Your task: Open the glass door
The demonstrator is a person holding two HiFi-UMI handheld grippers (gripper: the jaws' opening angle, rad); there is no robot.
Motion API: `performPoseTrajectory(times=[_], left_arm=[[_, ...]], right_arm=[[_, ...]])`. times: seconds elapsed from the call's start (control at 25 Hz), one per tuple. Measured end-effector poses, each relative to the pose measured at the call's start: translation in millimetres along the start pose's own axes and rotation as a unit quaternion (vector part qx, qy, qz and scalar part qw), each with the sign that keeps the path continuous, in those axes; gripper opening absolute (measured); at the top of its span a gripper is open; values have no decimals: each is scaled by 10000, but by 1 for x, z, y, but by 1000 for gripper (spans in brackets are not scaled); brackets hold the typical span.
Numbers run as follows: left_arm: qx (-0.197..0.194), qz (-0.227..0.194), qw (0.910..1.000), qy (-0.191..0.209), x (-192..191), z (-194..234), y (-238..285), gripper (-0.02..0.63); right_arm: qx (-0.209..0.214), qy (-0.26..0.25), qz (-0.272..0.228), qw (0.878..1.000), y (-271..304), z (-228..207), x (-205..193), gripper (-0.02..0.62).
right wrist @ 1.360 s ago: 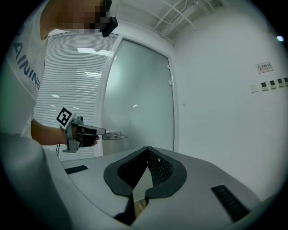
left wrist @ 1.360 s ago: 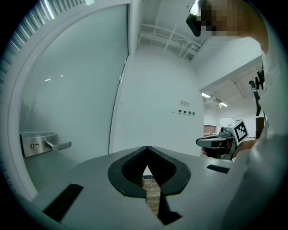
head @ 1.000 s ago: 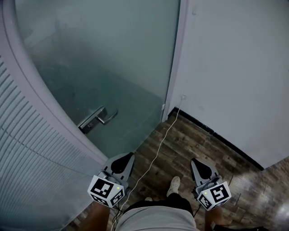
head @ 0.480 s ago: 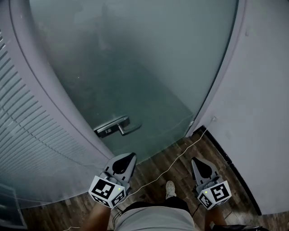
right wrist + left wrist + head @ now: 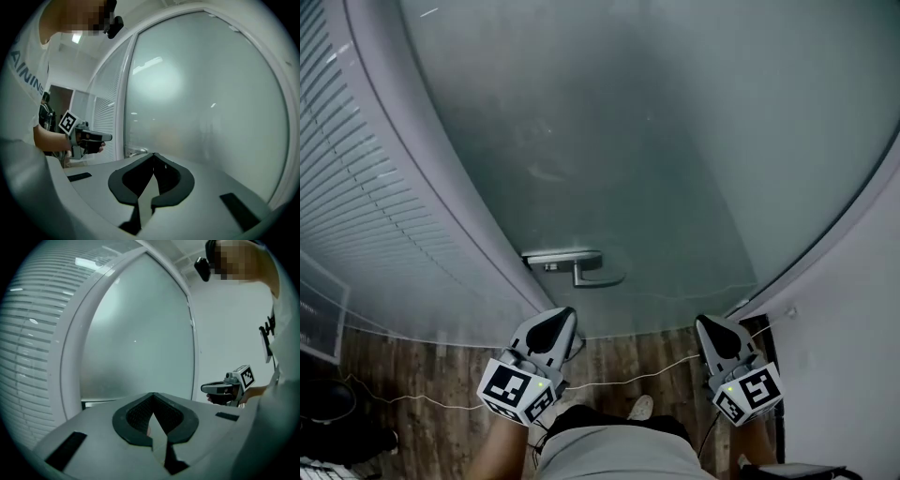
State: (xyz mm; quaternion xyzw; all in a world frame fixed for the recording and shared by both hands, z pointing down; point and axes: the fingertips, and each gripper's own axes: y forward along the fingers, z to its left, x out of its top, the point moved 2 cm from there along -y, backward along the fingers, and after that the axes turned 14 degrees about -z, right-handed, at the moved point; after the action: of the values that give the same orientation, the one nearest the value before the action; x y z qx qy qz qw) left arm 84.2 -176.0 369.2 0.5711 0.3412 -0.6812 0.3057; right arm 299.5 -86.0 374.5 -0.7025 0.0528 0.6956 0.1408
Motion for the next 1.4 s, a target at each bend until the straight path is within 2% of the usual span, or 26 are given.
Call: performPoseTrajectory(times=[0.16,0.28,0.48,0.76,0.84,1.0,1.16,1.4], left_arm=[[601,12,9982,62,0,1,-6,0],[859,32,9962,109,0,3,-12,0],[1163,-19,9931,129,-3,9,-30,0],[1135,-67,9933,220,0,22,-47,0],[1099,-83,9937,222,2,26,-49,0],[1010,-79,9948,143,-1,31,-49,0],[883,-60,9960,114,-6,34,-46,0],[787,20,9969,14,-11,39,-44,0]], right_arm=[[653,136,-36,9978,24,-14,-5,2],[929,227,-28,9954,40,-15,-8,2],[1492,152,104,9886,68,8,-19,2],[1865,-253,549,9806,95,43,-36,3],[1997,-454,722,9761,103,48,-40,56],[2175,-888,1033,9665,121,51,-54,90],[2281,-1215,1500,9543,138,47,-80,158],[2370,-1591,2021,9368,153,41,-109,176]])
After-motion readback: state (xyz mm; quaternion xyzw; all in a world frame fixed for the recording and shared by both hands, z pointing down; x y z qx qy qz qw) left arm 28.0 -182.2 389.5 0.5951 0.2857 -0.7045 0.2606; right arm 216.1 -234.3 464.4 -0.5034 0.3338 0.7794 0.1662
